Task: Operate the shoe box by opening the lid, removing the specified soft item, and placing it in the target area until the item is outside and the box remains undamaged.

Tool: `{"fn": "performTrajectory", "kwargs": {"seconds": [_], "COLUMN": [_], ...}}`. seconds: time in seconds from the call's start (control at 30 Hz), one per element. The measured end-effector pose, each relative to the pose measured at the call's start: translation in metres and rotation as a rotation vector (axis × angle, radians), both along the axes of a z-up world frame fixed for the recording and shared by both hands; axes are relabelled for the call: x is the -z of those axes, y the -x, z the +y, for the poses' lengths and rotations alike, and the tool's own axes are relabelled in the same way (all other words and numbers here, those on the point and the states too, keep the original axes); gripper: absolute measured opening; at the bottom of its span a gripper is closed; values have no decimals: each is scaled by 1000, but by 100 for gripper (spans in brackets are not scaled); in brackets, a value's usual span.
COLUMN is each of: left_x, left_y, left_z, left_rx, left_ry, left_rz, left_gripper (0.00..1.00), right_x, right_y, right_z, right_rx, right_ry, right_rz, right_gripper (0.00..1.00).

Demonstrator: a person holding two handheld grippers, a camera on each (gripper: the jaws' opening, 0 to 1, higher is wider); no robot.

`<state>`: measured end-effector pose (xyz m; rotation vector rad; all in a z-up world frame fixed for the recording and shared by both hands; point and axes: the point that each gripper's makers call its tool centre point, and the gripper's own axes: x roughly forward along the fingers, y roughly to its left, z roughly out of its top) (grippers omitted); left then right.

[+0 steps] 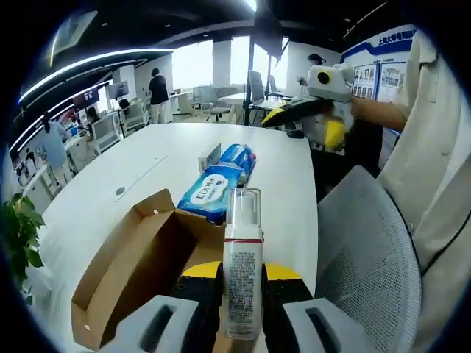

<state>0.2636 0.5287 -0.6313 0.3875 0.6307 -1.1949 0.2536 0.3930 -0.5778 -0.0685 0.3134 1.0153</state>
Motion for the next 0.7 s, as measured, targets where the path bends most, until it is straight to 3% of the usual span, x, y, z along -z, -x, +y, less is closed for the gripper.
{"fn": "performTrajectory", "kwargs": {"seconds": [0.7], "left_x": [-15], "left_y": [14], "left_z": [-37], "left_rx": [3], "left_ry": [183], "left_rz": [44], "left_gripper": [20], "right_x": [2], "right_y": [12], "right_z": [39], "right_rx": [-58], "right_ry": [-74], "right_rz": [39], "right_gripper": [50]}}
